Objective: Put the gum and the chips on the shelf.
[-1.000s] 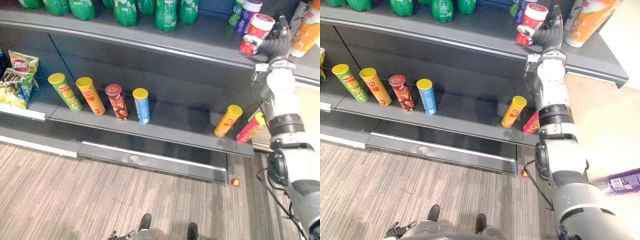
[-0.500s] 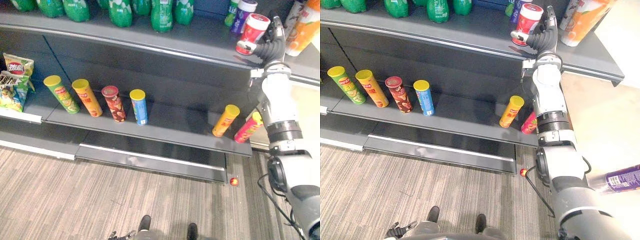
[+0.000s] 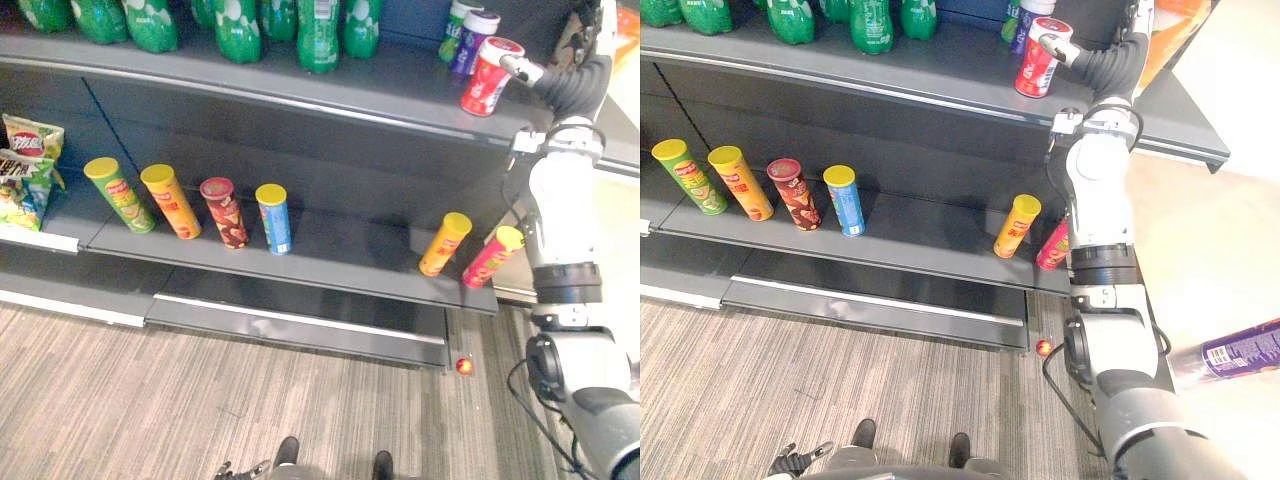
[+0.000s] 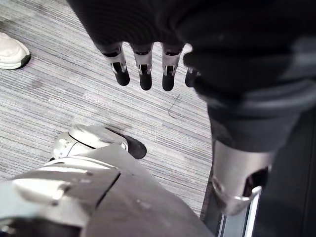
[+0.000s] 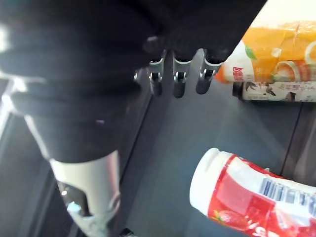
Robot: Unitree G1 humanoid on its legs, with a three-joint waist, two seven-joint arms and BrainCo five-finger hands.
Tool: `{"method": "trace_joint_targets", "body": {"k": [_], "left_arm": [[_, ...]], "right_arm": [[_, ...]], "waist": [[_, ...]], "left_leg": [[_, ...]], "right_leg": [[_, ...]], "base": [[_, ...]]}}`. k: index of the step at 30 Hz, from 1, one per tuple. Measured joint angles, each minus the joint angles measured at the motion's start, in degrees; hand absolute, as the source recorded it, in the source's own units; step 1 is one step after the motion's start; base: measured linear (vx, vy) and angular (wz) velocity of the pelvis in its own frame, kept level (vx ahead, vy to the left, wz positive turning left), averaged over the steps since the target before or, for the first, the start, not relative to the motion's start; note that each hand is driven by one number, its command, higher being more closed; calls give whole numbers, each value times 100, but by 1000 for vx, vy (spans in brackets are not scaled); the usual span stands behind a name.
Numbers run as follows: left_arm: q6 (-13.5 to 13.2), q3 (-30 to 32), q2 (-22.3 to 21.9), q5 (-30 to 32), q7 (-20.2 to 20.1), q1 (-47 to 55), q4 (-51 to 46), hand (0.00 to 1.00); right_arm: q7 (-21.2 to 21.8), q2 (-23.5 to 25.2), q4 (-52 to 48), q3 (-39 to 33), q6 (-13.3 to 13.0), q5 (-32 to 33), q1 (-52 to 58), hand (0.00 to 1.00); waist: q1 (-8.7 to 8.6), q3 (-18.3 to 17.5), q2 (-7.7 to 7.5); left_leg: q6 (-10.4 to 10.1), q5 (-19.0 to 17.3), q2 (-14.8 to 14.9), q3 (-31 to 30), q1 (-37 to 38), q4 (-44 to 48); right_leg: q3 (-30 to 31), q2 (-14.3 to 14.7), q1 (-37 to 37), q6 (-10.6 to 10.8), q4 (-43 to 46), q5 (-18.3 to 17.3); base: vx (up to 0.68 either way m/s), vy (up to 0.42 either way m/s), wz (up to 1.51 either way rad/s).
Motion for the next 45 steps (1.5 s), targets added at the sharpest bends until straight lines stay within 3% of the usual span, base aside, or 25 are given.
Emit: {"method": "trace_joint_targets", "body": {"k": [4,9,15,18,22,27,33,37,39,45], "left_arm": [[11,1,-1,57,59,20,27,0],[19,15,-9,70,104,31,115,0],[13,144,-15,75,97,98,175,0],[13,179,-3,204,89,122,253,0],[3,177,-19,274,78,121,281,0],[-6,175,-54,274,-17,115,333,0],[-6,172,-99,275,-116,102,338,0],[-13,96,-152,276,-130,90,338,0],[-27,-23,-200,276,-125,74,338,0],[-83,-68,-203,274,-131,60,452,0]], "right_arm": [[36,326,-973,100,-125,-117,743,0],[521,643,-2101,1104,-416,-148,2140,0],[1428,650,-2529,1961,-766,480,3466,0],[1874,624,-2525,2290,-772,715,4234,0],[2154,572,-2307,2480,-770,736,5086,0],[2513,553,-1696,2597,-747,737,5909,0],[2653,685,117,2341,-579,512,6462,0],[2608,836,1767,1788,-554,-2,6410,0],[2350,941,2829,1241,-474,-326,6355,0],[2057,1098,4378,15,-289,-140,6326,0]], "waist": [[-19,-98,-10],[-44,-272,-4],[-80,-362,-58],[-167,-375,-68],[-191,-408,2],[-331,-402,147],[-346,-406,261],[-381,-427,375],[-380,-430,432],[-478,-439,476]], "left_leg": [[0,-2,2,29,-6,-2],[3,-15,4,100,4,2],[11,-33,-3,164,16,-4],[11,-34,-16,192,12,-1],[24,-56,-21,301,61,-2],[25,-109,-32,369,107,-6],[23,-141,-17,454,129,-6],[39,-165,-33,515,203,-6],[37,-170,-33,536,203,-6],[38,-212,-23,685,324,-7]], "right_leg": [[22,2,-23,5,0,4],[93,5,-49,7,0,5],[160,-1,-71,15,-1,8],[181,-9,-94,19,3,7],[271,-19,-96,31,4,11],[326,-25,-59,64,-7,-13],[382,-7,-67,53,-9,-18],[436,-21,-48,52,-9,-15],[455,-19,-38,30,-9,0],[591,4,1,56,7,-18]], "base": [[-28,-5,-6],[-6,-4,-7],[-18,-2,-6],[-5,0,-3],[-5,3,-12],[-7,1,-6],[9,-4,-6],[14,7,-6],[7,5,-5],[-17,-1,-11]]}}
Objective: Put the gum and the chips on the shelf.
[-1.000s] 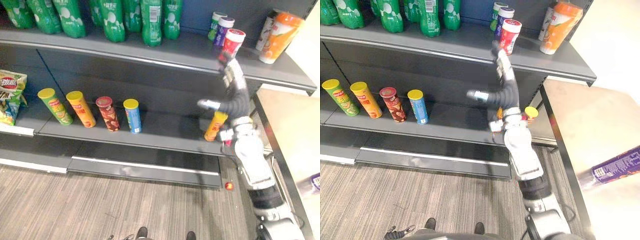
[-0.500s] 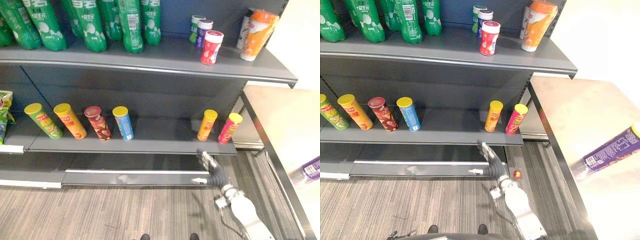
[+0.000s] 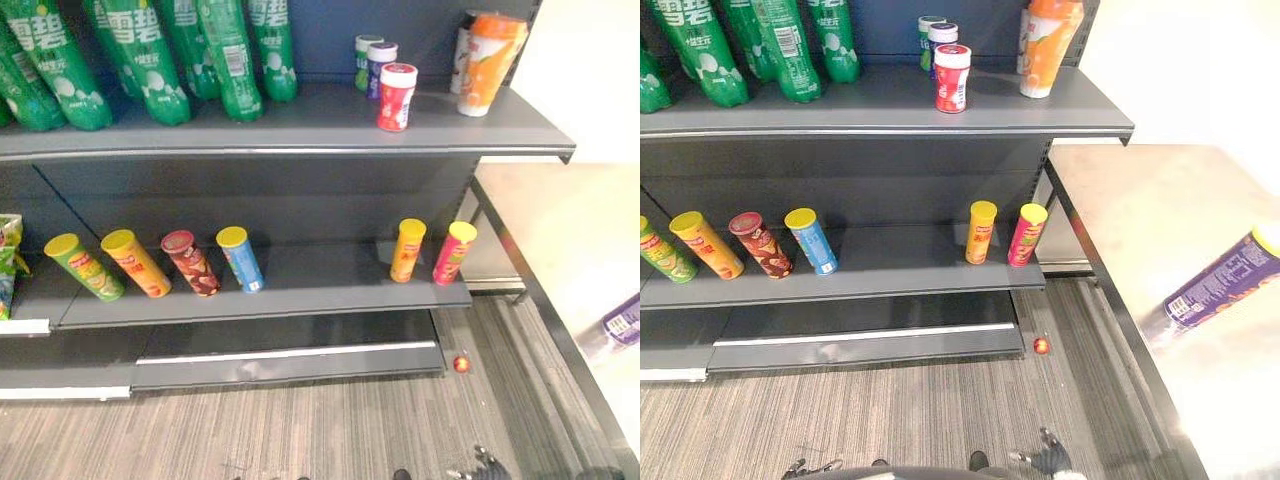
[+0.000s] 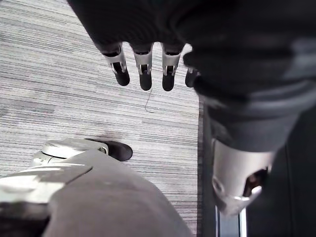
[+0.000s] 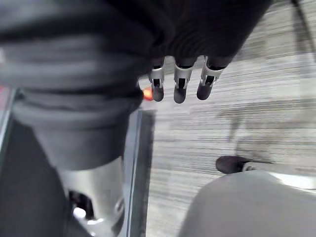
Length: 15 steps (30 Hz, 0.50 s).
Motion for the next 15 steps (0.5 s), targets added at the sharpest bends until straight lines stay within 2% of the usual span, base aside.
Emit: {"method": "trace_joint_targets", "body": {"k": [3,4,6,7,9,11,13,14,15], "left_arm": [[-3,0,5,-13,-23,0,8,0],[-5,0,10,-14,-26,0,7,0],[-7,0,13,-30,-33,-9,7,0],[-28,7,16,-64,-37,-18,7,0],[-40,47,66,-95,-60,-36,11,0],[-39,216,96,-92,-106,-44,22,0],[-40,451,99,-93,-121,-70,-7,0],[-39,575,23,-94,-126,-67,-6,0],[-40,755,-51,-96,-119,-63,-30,0]], "right_arm": [[-97,177,329,-556,107,71,72,0],[-111,200,385,-669,124,80,73,0],[-127,211,428,-880,154,79,76,0],[-142,239,433,-1078,178,78,101,0],[-221,358,430,-1439,189,79,172,0],[-272,578,399,-1836,235,77,233,0],[-291,736,304,-2078,334,78,274,0],[-302,848,194,-2191,341,84,298,0],[-316,914,169,-2267,350,86,305,0]], "waist": [[-28,11,-9],[-29,39,-58],[-53,72,-40],[-88,161,-96],[-141,222,-139],[-154,334,-224],[-142,402,-327],[-144,465,-213],[-147,571,-162]], "left_leg": [[1,-50,-1,177,77,2],[1,-79,-1,262,93,4],[47,-113,-20,398,156,24],[53,-125,-40,549,245,37],[43,-141,-86,860,404,37],[154,-217,-182,1387,489,38],[253,-244,-246,1863,525,38],[351,-269,-209,2099,548,53],[336,-331,-40,2401,546,224]], "right_leg": [[112,2,-12,4,32,-6],[183,8,-69,26,118,-45],[296,8,-176,45,352,-132],[393,-1,-256,72,574,-229],[634,-8,-377,132,790,-296],[1008,-49,-481,319,778,-261],[760,-265,-672,448,687,-258],[382,-395,-692,563,586,-428],[-489,-545,-791,256,937,-538]], "base": [[-19,11,-24],[-15,17,-29],[-7,20,-30],[-7,30,-45],[-16,46,-63],[-39,92,-107],[-75,106,-111],[-43,131,-110],[-2,142,-108]]}}
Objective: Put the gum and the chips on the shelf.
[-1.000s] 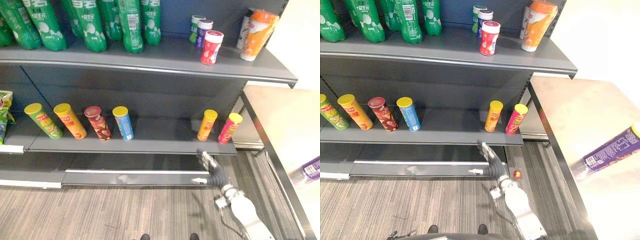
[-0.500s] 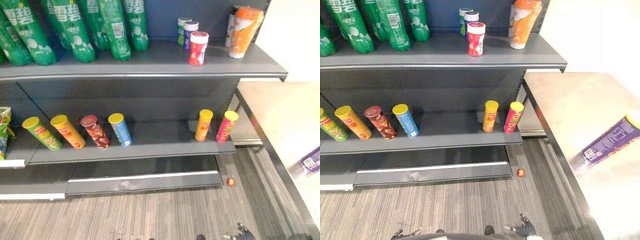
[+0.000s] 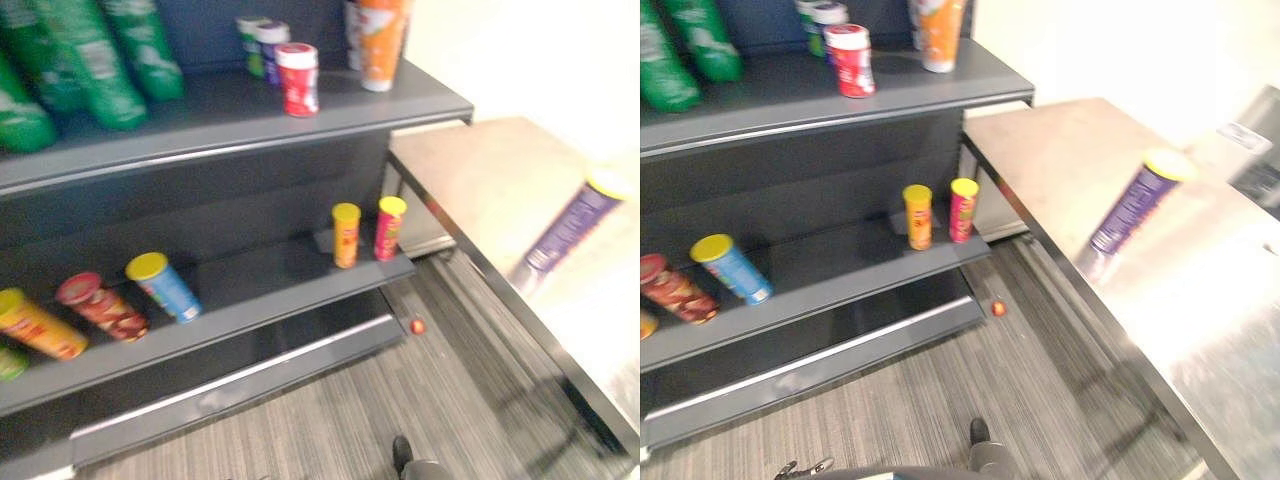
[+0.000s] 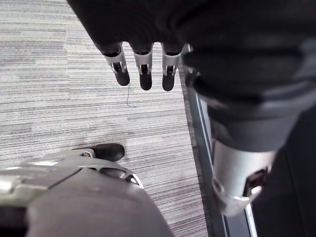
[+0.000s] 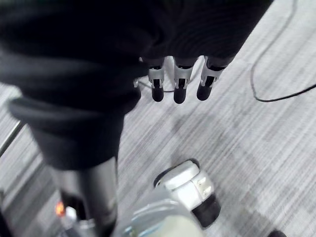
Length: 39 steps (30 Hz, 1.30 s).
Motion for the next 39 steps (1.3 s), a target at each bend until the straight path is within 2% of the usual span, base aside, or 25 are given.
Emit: {"method": "trace_joint_targets", "body": {"k": [2,3,4,5,6,8,9,12,15,17,19,21,22,23,25,26,29,30,31,32,33,35,39], "left_arm": [[7,127,-40,-1,-22,-6,-137,0],[4,166,-17,-6,-35,14,-202,0],[11,170,6,-14,-38,-4,-192,0],[20,158,37,-16,-65,-92,-151,0],[21,119,43,-17,-77,-161,-94,0],[11,-116,57,-17,-92,-247,-107,0],[15,-249,61,-16,-92,-287,-96,0],[10,-533,70,4,-98,-333,-99,0],[14,-590,62,5,-102,-389,-85,0],[17,-585,58,-2,-114,-409,-82,0],[16,-553,62,-16,-135,-406,-85,0],[12,-449,18,-18,-132,-381,-101,0],[9,-298,-59,-20,-131,-368,-101,0],[6,-169,-80,-117,-130,-364,-97,0],[3,-103,-119,-317,-93,-354,-96,0],[-3,-118,-141,-477,-92,-346,-96,0],[-24,-95,-167,-588,-89,-318,-99,0],[-35,-47,-202,-600,-86,-321,-99,0],[-55,-33,-229,-602,-87,-321,-100,0],[-65,7,-266,-621,-87,-316,-90,0],[-68,-2,-221,-618,-85,-321,-89,0],[-78,0,-213,-615,-85,-325,-122,0],[-69,-8,-257,-572,-98,-316,-60,0]], "right_arm": [[-52,31,-10,-19,35,-1,82,0],[-74,64,-14,6,34,-4,152,0],[-90,75,3,67,42,-2,146,0],[-108,61,12,131,39,-5,53,0],[-154,30,30,131,43,-6,-2,0],[-163,-52,31,150,44,-5,-32,0],[-151,-143,28,231,40,-5,-44,0],[-131,-260,38,409,32,-8,-107,0],[-121,-301,45,455,32,-6,-153,0],[-114,-304,50,452,30,-2,-160,0],[-119,-308,94,453,29,32,-177,0],[-113,-371,162,456,20,134,-203,0],[-44,-438,160,451,-24,173,-192,0],[32,-495,163,453,-56,207,-210,0],[-17,-537,244,431,-51,278,-270,0],[-142,-573,314,318,-31,409,-334,0],[-186,-566,310,287,-39,585,-453,0],[-185,-566,288,270,-40,622,-502,0],[-187,-566,251,265,-47,627,-503,0],[-187,-538,242,182,-57,634,-508,0],[-182,-427,254,89,-53,680,-452,0],[-180,-318,256,35,-43,756,-364,0],[-170,-284,250,-198,-60,920,-374,0]], "waist": [[24,13,-20],[102,-15,-104],[193,1,-151],[160,10,-152],[121,34,-106],[115,57,-35],[105,93,25],[36,63,88],[-19,94,176],[-20,127,211],[-12,153,188],[-11,185,218],[-9,200,272],[-2,203,318],[-12,199,325],[0,199,325],[12,198,335],[17,208,372],[29,215,419],[95,172,437],[91,153,415],[121,149,323],[142,37,355]], "left_leg": [[-69,-303,269,352,-78,465],[-103,-438,291,562,-80,628],[-138,-522,306,818,-90,743],[-147,-532,323,1054,-122,762],[-153,-526,334,1215,-129,772],[-209,-495,366,1482,-60,761],[-288,-449,396,1633,45,719],[-479,-319,510,1850,140,557],[-569,-266,666,2008,149,591],[-593,-250,767,2127,134,822],[-593,-251,968,2194,64,1564],[-576,-241,1376,2276,-51,2689],[-488,-185,1698,2090,-265,3489],[-367,-249,1698,1482,-562,3890],[-407,-590,1329,654,-786,3763],[-404,-798,971,150,-896,3338],[-345,-796,689,-299,-975,2091],[-254,-689,601,-518,-982,1486],[-315,-547,571,-639,-996,1248],[-348,-494,423,-661,-959,1245],[-287,-544,257,-599,-953,1181],[-180,-548,33,-517,-853,1134],[-108,-525,-251,-376,-535,758]], "right_leg": [[-1163,-247,108,-372,747,110],[-1522,-382,294,-457,865,562],[-1555,-388,343,-349,586,527],[-1673,-326,332,-354,275,585],[-1755,-301,315,-364,109,585],[-2110,-312,233,-573,176,409],[-2143,-239,246,-478,127,452],[-1959,118,263,-513,-254,570],[-1817,406,382,-592,-744,792],[-1708,478,418,-618,-857,823],[-1525,473,505,-635,-895,772],[-1240,527,647,-710,-948,718],[-990,628,677,-744,-945,699],[-721,660,675,-761,-938,702],[-420,608,632,-773,-931,713],[-164,561,640,-775,-951,716],[175,532,632,-701,-1014,754],[258,514,641,-614,-1086,799],[269,508,640,-546,-1125,830],[349,424,705,-418,-1253,902],[297,263,790,-289,-1363,996],[247,37,847,-224,-1358,1032],[203,-167,870,-130,-1346,977]], "base": [[80,119,-110],[117,70,-131],[58,13,-130],[-9,-31,-118],[-34,-38,-79],[-20,-64,-66],[-13,-74,-65],[-33,-101,-49],[9,-110,-32],[-4,-48,-34],[-9,-37,-47],[12,-42,-74],[82,-20,-108],[109,1,-114],[101,60,-98],[86,87,-84],[41,179,-75],[3,164,-64],[5,241,-66],[64,242,-35],[90,292,-24],[125,224,4],[150,163,-10]]}}
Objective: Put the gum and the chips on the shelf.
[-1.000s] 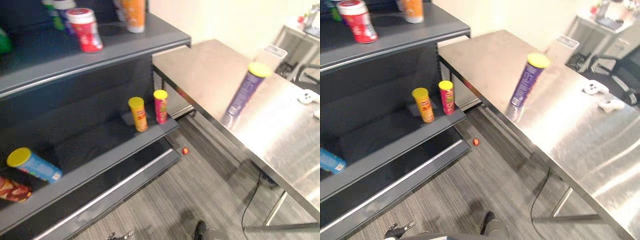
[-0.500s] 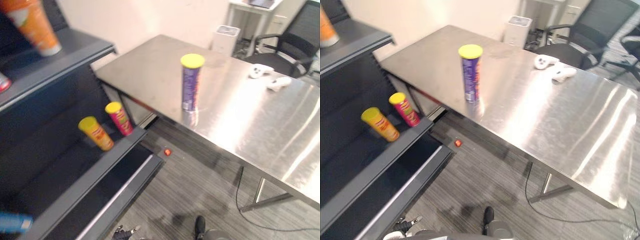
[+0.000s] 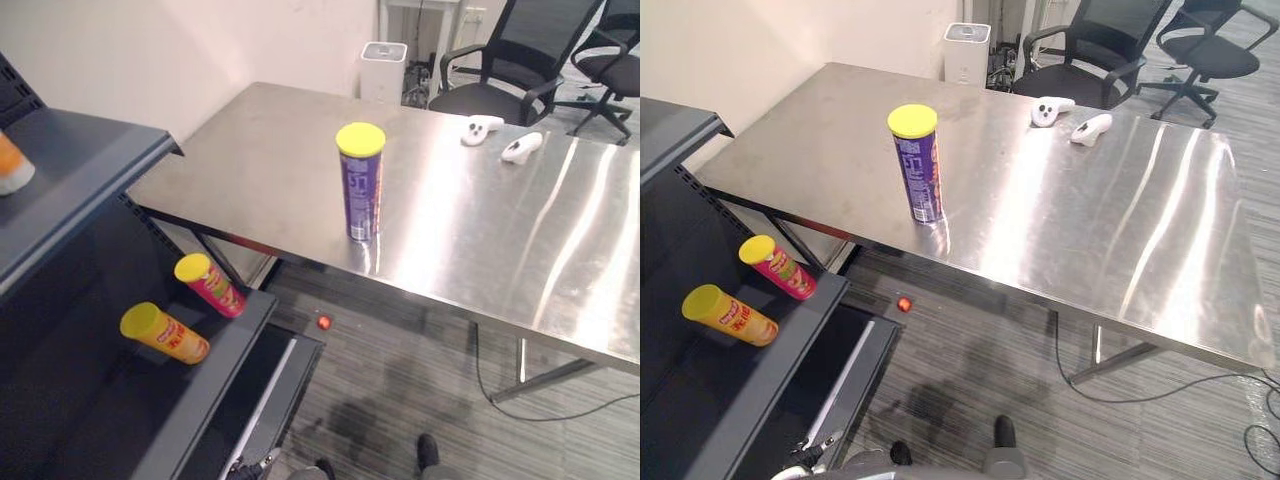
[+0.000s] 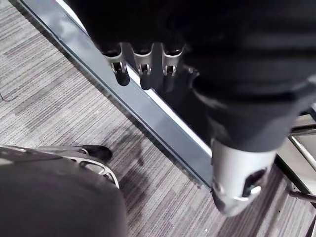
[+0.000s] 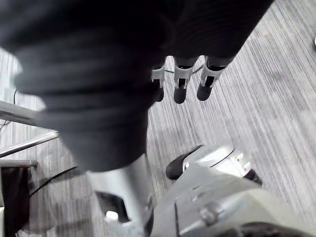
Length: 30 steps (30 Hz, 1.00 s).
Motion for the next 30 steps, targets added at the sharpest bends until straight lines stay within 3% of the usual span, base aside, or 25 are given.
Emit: {"method": "trace_joint_targets", "body": {"k": [6,10,13,15,17,20,23,24,30], "left_arm": [[-11,14,25,198,-49,-3,92,0],[-10,151,16,229,-52,-1,89,0],[-6,230,18,233,-51,-2,83,0],[-3,392,27,234,-50,72,71,0],[-1,418,39,233,-45,120,75,0],[8,373,7,238,-42,161,88,0],[7,299,-6,238,-31,181,87,0],[7,200,-1,238,-14,179,83,0],[10,97,21,437,23,202,-77,0]], "right_arm": [[-5,61,8,-676,0,467,-22,0],[-21,36,9,-1357,-8,1104,-140,0],[-117,-48,10,-2419,-5,1561,-335,0],[-289,-311,-3,-3362,-9,1968,-574,0],[-412,-550,-39,-3579,-27,2139,-680,0],[-746,-933,-688,-3598,-95,2236,-719,0],[-1103,-1101,-1878,-3152,-213,2175,-771,0],[-1299,-1138,-2705,-2829,-273,2099,-793,0],[-2061,-1129,-5084,-2115,-508,982,-1116,0]], "waist": [[12,-170,-28],[18,-246,-18],[16,-265,-27],[18,-372,-119],[-17,-446,-154],[-46,-608,-141],[-125,-656,-85],[-140,-662,-92],[-137,-721,-195]], "left_leg": [[0,0,-9,21,213,-92],[-3,-3,35,17,281,-98],[27,-56,45,9,305,-201],[31,-79,36,113,261,-192],[24,-97,15,162,224,-206],[-7,-72,2,157,224,-300],[-11,-67,1,155,238,-301],[-11,-53,7,153,236,-307],[9,37,-8,118,247,-385]], "right_leg": [[-155,40,96,4,9,3],[-177,76,80,4,105,3],[-187,106,50,4,95,2],[-174,108,-56,-2,67,-4],[-171,99,-94,38,47,-40],[-171,103,-133,8,34,-64],[-165,103,-128,9,4,-62],[-164,111,-133,12,2,-59],[-183,136,-157,82,7,-8]], "base": [[97,5,-12],[1,-33,-7],[-89,-55,-4],[-129,-67,-27],[-120,-74,-24],[-77,-53,-5],[-46,-37,-1],[-31,-43,0],[13,-27,3]]}}
